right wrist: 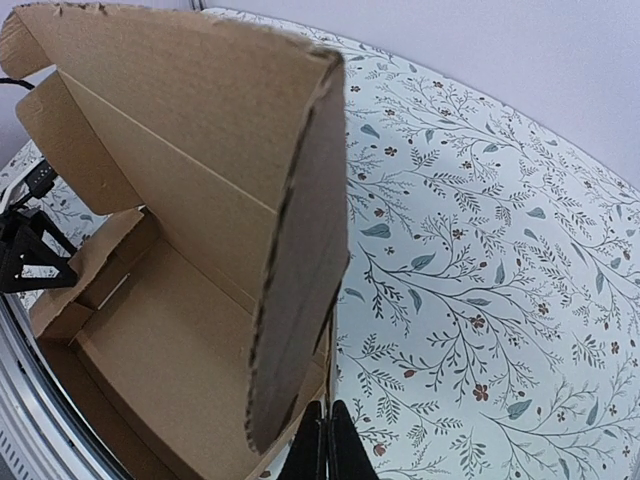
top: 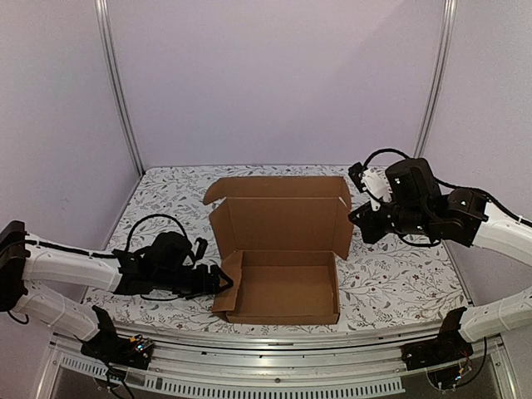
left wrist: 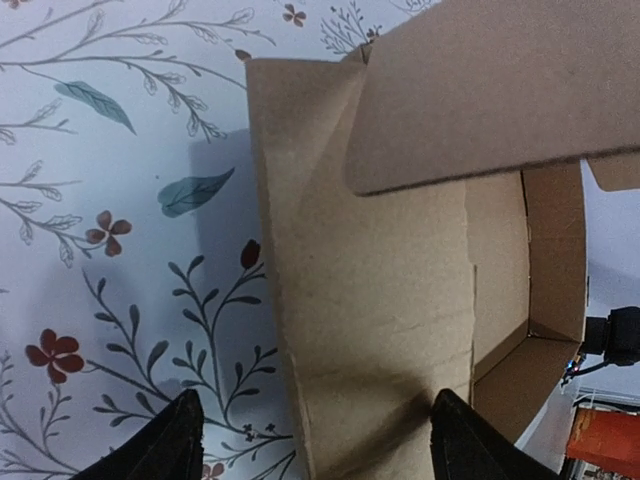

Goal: Fold the paper box

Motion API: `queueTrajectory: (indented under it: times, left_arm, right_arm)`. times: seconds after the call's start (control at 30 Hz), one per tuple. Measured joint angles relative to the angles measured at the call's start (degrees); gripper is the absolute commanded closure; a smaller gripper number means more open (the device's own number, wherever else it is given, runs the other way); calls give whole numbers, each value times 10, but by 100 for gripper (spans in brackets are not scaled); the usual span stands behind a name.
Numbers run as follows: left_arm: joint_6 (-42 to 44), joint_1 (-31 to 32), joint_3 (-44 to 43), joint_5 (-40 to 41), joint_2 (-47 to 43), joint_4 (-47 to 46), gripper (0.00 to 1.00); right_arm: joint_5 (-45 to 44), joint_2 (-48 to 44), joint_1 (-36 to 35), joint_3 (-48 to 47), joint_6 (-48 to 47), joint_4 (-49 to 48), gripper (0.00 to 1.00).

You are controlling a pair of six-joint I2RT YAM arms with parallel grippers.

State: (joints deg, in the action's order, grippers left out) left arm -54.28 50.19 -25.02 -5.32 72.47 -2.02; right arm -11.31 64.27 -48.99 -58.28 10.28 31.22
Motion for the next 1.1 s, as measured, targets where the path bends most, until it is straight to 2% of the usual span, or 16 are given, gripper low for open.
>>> queueTrajectory:
  times: [0.23, 0.37, 0.53, 0.73, 1.1]
  left_arm:
    - [-10, 0, -6, -31, 31, -57, 35]
    - [-3, 5, -31, -37, 42, -58, 52]
    - [7, 22, -71, -38, 59, -52, 63]
    - [22, 49, -118, -12, 80, -13, 68]
    - [28, 80, -161, 50, 116, 44, 74]
  right_arm:
    - [-2, -5, -2, 12, 3, -9, 100]
    - [-3, -5, -5, 21, 8, -13, 100]
    - [-11, -5, -14, 27, 15, -18, 100]
    - [-24, -6, -26, 33, 23, -25, 100]
    - [-48, -13, -36, 44, 40, -26, 100]
